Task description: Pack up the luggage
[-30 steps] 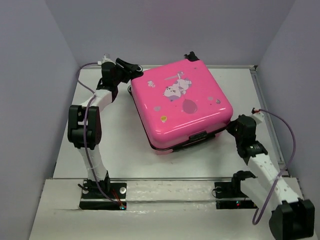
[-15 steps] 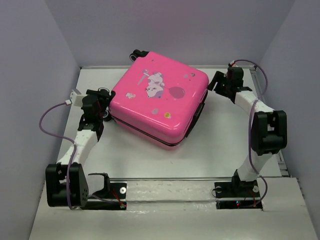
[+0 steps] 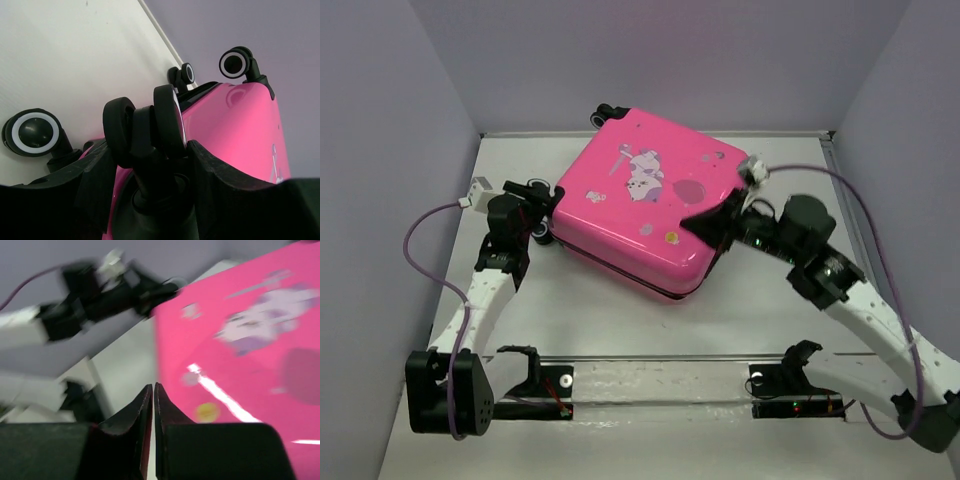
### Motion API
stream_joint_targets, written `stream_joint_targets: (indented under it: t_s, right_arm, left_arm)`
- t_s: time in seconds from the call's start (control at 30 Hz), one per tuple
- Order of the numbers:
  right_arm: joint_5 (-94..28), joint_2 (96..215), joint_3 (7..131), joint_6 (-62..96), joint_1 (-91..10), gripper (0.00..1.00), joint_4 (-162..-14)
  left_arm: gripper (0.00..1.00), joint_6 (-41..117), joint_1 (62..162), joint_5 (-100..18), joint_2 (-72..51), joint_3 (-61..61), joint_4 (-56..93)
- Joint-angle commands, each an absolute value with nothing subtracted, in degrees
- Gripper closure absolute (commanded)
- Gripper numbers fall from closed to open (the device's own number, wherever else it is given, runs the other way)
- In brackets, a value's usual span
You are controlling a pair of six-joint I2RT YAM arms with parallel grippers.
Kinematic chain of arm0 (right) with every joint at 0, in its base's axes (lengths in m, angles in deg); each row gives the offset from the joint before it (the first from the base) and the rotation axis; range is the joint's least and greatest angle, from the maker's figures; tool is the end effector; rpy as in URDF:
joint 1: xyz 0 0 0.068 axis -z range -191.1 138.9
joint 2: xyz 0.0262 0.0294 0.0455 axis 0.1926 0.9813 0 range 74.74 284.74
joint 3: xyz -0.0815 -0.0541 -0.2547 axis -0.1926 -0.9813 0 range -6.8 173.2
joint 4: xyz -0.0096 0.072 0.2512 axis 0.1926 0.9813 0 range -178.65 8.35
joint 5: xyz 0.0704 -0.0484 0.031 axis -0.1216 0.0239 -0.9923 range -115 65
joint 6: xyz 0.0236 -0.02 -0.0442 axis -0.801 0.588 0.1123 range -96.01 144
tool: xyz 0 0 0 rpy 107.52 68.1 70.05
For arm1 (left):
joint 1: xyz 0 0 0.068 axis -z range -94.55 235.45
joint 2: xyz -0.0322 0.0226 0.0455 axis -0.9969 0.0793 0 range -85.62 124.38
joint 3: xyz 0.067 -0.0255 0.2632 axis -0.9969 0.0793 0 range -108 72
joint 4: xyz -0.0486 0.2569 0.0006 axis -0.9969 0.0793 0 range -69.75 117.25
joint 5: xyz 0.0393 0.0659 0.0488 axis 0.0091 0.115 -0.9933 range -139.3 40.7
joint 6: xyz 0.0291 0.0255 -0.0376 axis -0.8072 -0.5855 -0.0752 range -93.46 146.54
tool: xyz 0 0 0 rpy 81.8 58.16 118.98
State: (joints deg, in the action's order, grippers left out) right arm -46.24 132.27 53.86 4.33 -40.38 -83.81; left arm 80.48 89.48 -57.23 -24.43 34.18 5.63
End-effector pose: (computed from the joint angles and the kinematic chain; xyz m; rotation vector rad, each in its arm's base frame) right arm 0.1916 0.1222 0.4063 -0.4392 1.6257 0.9488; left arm 0.2492 -0.0127 0.2861 -0.8374 1.5516 -0.6248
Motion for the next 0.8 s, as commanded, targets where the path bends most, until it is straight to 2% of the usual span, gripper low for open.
stream_joint_targets:
  t_s: [0.0, 0.17, 0.37, 0.43, 0.53, 0.6, 0.67, 0.7, 0.73, 0.77]
  right_arm:
    - [-38.8, 125.3, 37.1, 3.0, -60.1, 0.93, -85.9]
    - [-26.5, 121.9, 28.6, 1.6, -74.1, 0.89, -85.0]
    - [-6.6, 114.2, 23.1, -8.5, -76.1, 0.80, -78.5]
    - [1.8, 108.9, 22.9, -13.8, -76.1, 0.69, -74.9]
    - [8.0, 105.8, 25.0, -18.2, -74.0, 0.52, -63.3]
    - [8.4, 107.2, 26.5, -18.7, -71.3, 0.52, -60.7]
    - [6.3, 111.6, 27.5, -17.1, -63.5, 0.64, -60.7]
    - [5.7, 113.3, 27.6, -16.2, -63.5, 0.68, -61.1]
    - [4.8, 116.2, 27.1, -15.2, -58.9, 0.78, -63.1]
    - [4.1, 117.3, 26.4, -14.2, -56.3, 0.83, -64.6]
  left_arm:
    - [0.94, 73.7, 92.8, -44.1, -27.9, 33.4, -1.3]
    - [0.94, 73.0, 90.9, -44.5, -27.4, 32.3, -0.3]
    - [0.94, 73.4, 87.9, -41.7, -24.6, 31.7, -1.5]
    - [0.94, 74.2, 86.3, -40.6, -24.0, 31.7, -2.0]
    - [0.94, 75.7, 83.6, -39.5, -22.6, 31.5, -3.8]
    - [0.94, 76.1, 82.9, -39.0, -21.0, 30.9, -4.5]
    - [0.94, 76.9, 82.3, -38.1, -18.5, 28.9, -4.9]
    - [0.94, 77.1, 82.2, -38.1, -17.5, 28.1, -5.1]
    - [0.94, 77.3, 82.1, -37.9, -15.9, 26.1, -5.2]
    - [0.94, 77.3, 82.1, -37.6, -14.9, 24.8, -5.2]
